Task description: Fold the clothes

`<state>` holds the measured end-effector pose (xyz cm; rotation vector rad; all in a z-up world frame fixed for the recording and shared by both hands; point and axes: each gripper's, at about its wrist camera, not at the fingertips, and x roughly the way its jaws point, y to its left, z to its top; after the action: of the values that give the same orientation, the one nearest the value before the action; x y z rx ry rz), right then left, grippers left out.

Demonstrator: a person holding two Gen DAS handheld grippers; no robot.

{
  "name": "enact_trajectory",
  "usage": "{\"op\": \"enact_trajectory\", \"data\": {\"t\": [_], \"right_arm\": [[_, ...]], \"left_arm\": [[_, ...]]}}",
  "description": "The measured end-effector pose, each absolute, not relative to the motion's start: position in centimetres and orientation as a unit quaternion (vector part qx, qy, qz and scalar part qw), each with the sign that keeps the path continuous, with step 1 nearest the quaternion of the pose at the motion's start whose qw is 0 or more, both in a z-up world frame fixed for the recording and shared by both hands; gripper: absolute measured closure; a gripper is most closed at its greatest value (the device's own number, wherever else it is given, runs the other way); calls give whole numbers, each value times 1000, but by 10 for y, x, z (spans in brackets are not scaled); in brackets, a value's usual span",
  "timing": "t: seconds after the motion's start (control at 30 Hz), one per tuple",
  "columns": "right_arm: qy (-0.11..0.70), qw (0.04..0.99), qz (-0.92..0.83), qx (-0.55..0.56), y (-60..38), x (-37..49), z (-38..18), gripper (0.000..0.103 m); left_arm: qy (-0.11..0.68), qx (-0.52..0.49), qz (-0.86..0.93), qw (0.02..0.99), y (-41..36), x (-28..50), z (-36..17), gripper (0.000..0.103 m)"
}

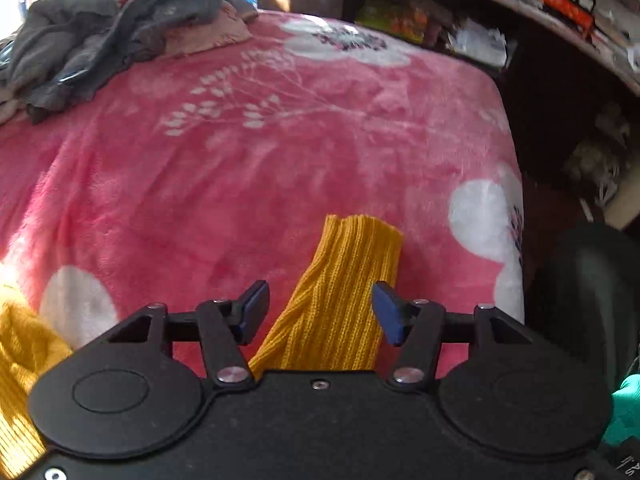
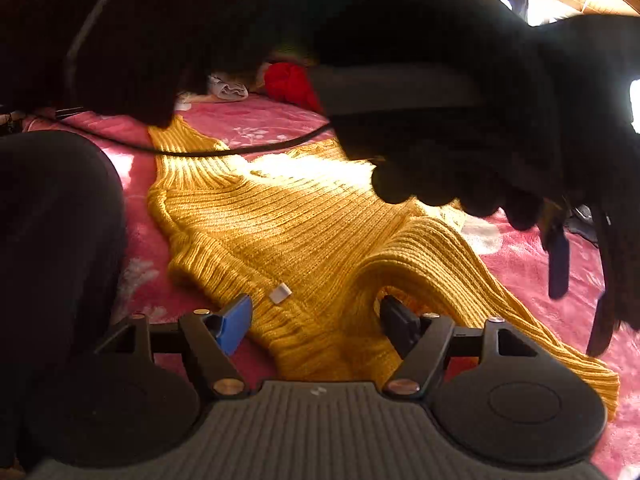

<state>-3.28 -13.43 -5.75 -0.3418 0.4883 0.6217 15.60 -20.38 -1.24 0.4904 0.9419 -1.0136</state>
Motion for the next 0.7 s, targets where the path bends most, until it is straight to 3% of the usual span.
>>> {"op": "enact_trajectory", "data": {"t": [0.07, 0.27, 0.4, 0.7], "right_arm": [[238, 908, 304, -162, -137, -35, -59, 32], [242, 908, 310, -146, -143, -33, -59, 30], [247, 907, 315, -131, -146, -26, -59, 29], [253, 908, 316, -108, -153, -24, -57, 29]], "left_arm": [[450, 233, -459, 730, -213, 163, -23, 60], [485, 208, -450, 720, -224, 177, -34, 64], [476, 207, -452, 725, -226, 174, -28, 92], [340, 66, -461, 817, -132, 144, 46, 94]]}}
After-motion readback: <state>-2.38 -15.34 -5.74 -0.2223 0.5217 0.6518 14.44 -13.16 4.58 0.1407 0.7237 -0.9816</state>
